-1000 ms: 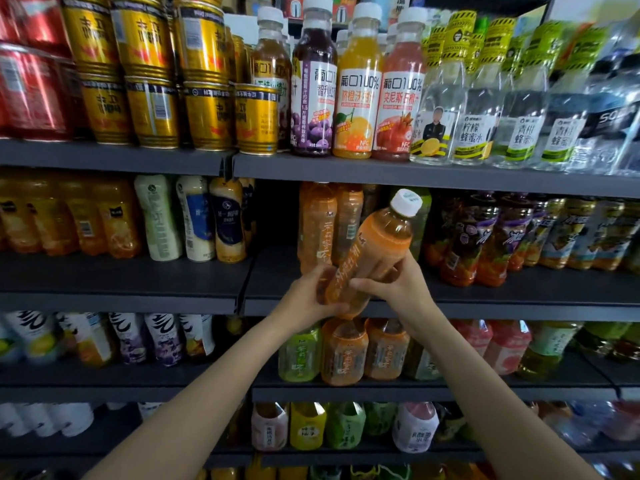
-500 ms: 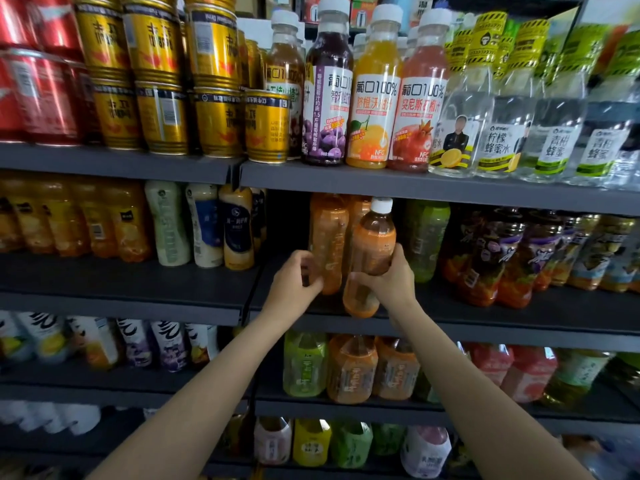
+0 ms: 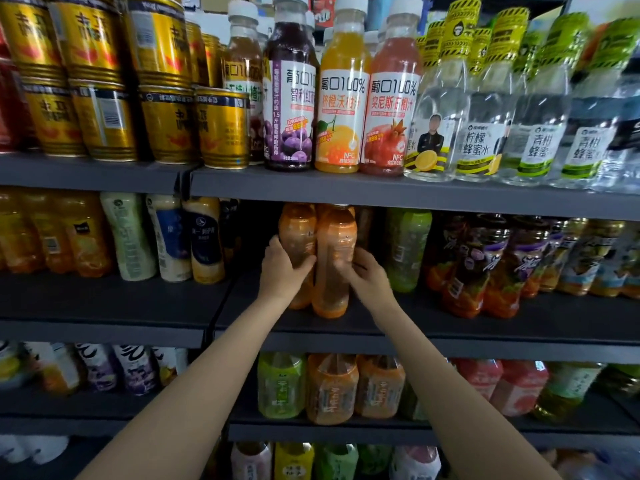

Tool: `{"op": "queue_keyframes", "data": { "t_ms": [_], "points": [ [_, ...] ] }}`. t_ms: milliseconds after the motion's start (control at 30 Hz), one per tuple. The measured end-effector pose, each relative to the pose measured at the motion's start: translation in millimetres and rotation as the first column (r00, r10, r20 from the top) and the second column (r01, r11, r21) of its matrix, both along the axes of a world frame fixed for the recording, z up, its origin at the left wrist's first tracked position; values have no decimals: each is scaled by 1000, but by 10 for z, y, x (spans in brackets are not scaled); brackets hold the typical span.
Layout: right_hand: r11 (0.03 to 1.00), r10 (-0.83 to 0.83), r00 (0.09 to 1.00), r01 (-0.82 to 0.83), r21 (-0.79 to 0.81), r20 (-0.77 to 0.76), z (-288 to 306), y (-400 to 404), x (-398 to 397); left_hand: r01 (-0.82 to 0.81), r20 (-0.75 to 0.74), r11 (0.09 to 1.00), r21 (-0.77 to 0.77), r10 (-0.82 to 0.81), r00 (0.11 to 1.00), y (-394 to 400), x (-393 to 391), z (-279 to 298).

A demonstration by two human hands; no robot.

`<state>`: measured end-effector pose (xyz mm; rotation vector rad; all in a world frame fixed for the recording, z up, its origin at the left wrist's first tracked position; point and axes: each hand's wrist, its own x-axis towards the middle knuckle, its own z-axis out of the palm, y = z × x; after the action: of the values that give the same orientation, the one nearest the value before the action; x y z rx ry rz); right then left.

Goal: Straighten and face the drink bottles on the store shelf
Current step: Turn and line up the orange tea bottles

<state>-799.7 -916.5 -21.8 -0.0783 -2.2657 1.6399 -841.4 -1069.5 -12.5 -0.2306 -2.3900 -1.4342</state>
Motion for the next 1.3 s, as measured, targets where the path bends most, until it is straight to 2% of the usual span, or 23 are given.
{"op": "queue_keyframes", "data": {
  "t_ms": [67,100,200,367,567,767,1000,1133,1300],
  "points": [
    [990,-83,997,83,-112,-3,-43,178,-29,9,10,1000,20,-9,1000,17,-81,-65],
    [986,-126,992,126,-111,1,-70,256,-74,10,20,1000,25,-10,1000,21,-107,-96],
    [982,-184,983,184,-32,1,-147,390,-283,19,10,999,32,-20,1000,13,-179,-203],
    [955,-289,953,294,49,-95,-198,356,-758,29,-88,1000,-9,-30,996,-60,-318,-359],
    [918,-393,919,393,49,-23,-227,345,-1441,56,-199,998,-1,-55,978,-56,-389,-470],
    [880,-465,885,464,102,-10,-361,358,-1750,88,-180,996,26,-82,980,-54,-361,-459],
    [890,-448,892,438,129,62,-301,290,-1417,74,-132,997,-6,-74,988,-64,-324,-405],
    [887,-447,894,440,138,18,-352,201,-954,80,-105,997,-8,-80,991,-59,-274,-358],
    [857,-450,893,437,272,-16,-399,229,-253,-22,-41,995,97,26,999,56,-70,-323]
  ]
}}
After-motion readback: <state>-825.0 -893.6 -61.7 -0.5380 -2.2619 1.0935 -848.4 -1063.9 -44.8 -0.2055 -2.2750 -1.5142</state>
